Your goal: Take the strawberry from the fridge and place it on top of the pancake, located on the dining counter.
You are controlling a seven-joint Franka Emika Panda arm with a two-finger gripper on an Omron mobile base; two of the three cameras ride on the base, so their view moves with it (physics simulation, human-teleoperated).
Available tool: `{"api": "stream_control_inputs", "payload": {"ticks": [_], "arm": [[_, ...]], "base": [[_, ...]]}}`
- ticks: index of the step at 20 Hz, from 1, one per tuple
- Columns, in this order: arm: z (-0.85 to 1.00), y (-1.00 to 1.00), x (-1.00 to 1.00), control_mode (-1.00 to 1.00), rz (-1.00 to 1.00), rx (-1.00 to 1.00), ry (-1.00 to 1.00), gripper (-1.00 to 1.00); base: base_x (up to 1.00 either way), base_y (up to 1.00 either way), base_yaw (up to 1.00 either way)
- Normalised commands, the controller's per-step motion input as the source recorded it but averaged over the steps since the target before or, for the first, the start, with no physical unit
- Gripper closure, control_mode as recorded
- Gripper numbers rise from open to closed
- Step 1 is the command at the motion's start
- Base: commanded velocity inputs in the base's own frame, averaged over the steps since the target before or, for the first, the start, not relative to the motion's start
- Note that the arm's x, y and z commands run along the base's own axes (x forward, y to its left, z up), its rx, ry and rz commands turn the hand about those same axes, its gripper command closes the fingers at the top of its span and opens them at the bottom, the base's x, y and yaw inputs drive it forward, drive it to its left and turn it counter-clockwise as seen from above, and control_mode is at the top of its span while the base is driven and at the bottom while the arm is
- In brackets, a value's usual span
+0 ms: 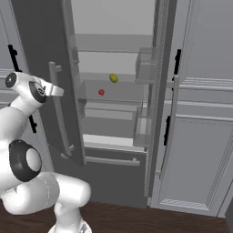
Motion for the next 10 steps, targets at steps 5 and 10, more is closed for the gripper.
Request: {"api": "stream_control_inputs", "payload": {"ticks": [5, 10], "arm": [[-0.03, 0.06, -0.89, -1.0, 0.0, 0.08, -0.08, -1.0], [0.11, -0.41, -1.0, -1.0, 0.0, 0.31, -0.06, -1.0]], "base": [[0.0, 0.0, 0.0], [0.0, 0.0, 0.0]]}}
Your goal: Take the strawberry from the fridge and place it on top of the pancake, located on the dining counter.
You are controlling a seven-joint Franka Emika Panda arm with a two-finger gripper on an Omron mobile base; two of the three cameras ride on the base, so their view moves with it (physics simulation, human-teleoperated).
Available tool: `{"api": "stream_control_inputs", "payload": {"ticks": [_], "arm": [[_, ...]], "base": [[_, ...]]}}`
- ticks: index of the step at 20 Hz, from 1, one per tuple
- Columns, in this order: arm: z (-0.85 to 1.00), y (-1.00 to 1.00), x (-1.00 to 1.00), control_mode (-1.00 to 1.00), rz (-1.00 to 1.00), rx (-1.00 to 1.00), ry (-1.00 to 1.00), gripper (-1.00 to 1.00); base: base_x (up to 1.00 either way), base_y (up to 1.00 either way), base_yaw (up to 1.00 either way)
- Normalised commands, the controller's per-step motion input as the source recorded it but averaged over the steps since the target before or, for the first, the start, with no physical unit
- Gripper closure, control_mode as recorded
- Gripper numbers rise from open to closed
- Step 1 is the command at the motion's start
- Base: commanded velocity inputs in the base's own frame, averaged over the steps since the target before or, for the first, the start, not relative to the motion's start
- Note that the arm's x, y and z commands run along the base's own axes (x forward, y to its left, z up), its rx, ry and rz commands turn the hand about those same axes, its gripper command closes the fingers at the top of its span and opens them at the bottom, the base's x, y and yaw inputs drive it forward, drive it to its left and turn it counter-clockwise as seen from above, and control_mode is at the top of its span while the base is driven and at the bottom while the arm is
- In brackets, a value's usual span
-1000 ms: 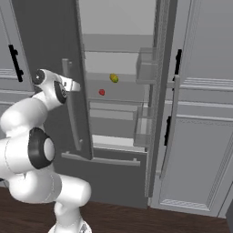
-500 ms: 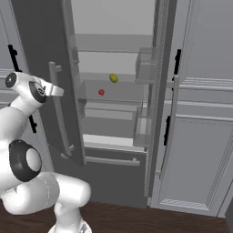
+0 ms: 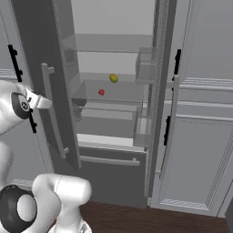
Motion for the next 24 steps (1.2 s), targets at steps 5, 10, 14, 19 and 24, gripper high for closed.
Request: {"api": "stream_control_inputs", "payload": {"ticks": [5, 10, 14, 19, 24], "arm": [[0.1, -0.93, -0.59, -1.0, 0.04, 0.47, 0.0, -1.0], [0.0, -0.97, 0.0, -1.0, 0.1, 0.54, 0.0, -1.0], [0.0, -0.64, 0.4, -1.0, 0.06, 0.52, 0.05, -1.0], [0.0, -0.26, 0.7, -1.0, 0.06, 0.41, 0.12, -1.0], [0.0, 0.01, 0.84, -1.0, 0.09, 0.21, 0.14, -1.0]], "base": [[0.0, 0.0, 0.0], [0.0, 0.0, 0.0], [0.0, 0.0, 0.0], [0.0, 0.0, 0.0], [0.0, 0.0, 0.0]]}}
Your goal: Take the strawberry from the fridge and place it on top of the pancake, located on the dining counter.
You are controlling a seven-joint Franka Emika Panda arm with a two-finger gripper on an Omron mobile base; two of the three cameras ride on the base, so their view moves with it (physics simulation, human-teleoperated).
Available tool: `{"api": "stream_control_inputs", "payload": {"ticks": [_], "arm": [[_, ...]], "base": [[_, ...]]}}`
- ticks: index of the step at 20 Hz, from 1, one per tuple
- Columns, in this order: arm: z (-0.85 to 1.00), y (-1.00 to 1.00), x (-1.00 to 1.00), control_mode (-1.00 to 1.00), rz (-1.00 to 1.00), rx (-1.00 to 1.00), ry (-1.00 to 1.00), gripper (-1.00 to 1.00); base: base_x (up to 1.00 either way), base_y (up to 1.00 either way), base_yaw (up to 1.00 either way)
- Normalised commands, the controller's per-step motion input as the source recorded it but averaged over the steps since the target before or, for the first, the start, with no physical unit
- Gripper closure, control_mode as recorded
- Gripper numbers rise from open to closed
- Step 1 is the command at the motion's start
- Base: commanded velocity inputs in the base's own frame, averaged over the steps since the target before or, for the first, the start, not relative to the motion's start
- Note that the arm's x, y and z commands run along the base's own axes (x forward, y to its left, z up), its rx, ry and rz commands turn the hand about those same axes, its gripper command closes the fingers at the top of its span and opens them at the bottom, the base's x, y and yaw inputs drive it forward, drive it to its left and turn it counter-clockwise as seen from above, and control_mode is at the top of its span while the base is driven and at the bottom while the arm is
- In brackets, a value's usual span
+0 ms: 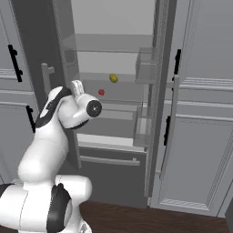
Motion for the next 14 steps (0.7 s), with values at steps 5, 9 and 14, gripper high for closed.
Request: {"api": "stream_control_inputs", "payload": {"ticks": [5, 9, 14], "arm": [[-0.06, 0.03, 0.64, -1.0, 0.12, 0.1, 0.01, -1.0], [-0.08, 0.35, 0.24, -1.0, 0.15, 0.01, 0.0, -1.0], [0.01, 0.55, 0.02, -1.0, 0.2, 0.0, 0.0, -1.0]], "base": [[0.0, 0.0, 0.0], [0.0, 0.0, 0.0], [0.0, 0.0, 0.0]]}}
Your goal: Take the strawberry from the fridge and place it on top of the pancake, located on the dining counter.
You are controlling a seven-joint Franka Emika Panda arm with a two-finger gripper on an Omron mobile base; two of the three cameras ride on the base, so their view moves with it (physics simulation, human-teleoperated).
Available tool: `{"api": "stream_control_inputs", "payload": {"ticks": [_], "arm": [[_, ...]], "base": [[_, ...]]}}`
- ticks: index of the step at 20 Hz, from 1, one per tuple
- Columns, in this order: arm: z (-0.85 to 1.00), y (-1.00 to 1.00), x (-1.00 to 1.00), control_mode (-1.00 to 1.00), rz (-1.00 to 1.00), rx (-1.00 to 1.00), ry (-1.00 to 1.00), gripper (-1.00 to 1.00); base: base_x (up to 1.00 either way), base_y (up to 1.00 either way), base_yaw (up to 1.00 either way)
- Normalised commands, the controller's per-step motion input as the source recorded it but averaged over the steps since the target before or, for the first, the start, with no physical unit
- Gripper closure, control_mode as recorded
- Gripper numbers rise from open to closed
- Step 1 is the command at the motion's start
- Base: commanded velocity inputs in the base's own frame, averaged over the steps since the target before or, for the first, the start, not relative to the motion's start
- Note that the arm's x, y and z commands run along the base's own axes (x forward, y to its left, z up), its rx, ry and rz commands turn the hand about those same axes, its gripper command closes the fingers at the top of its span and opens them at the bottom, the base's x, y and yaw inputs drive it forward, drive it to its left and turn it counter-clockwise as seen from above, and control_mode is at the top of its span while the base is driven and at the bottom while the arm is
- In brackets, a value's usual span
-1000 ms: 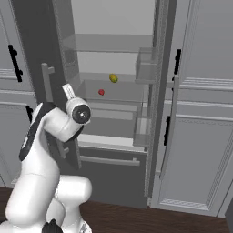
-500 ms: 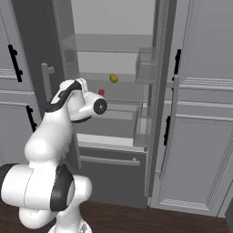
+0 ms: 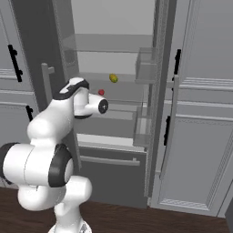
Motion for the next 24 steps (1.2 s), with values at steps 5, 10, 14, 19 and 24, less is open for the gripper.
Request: {"api": "stream_control_inputs", "payload": {"ticks": [5, 10, 14, 19, 24], "arm": [[0.12, 0.61, 0.0, -1.0, 0.23, 0.0, -0.01, -1.0], [0.17, 0.69, -0.22, -1.0, 0.25, 0.0, -0.07, -1.0], [0.15, 0.71, -0.2, -1.0, 0.23, 0.0, -0.07, -1.0], [0.08, 0.89, -0.22, -1.0, 0.18, -0.03, -0.09, -1.0], [0.07, 0.95, -0.36, -1.0, 0.1, -0.07, -0.14, -1.0]], "base": [[0.0, 0.0, 0.0], [0.0, 0.0, 0.0], [0.0, 0.0, 0.0], [0.0, 0.0, 0.0], [0.0, 0.0, 0.0]]}}
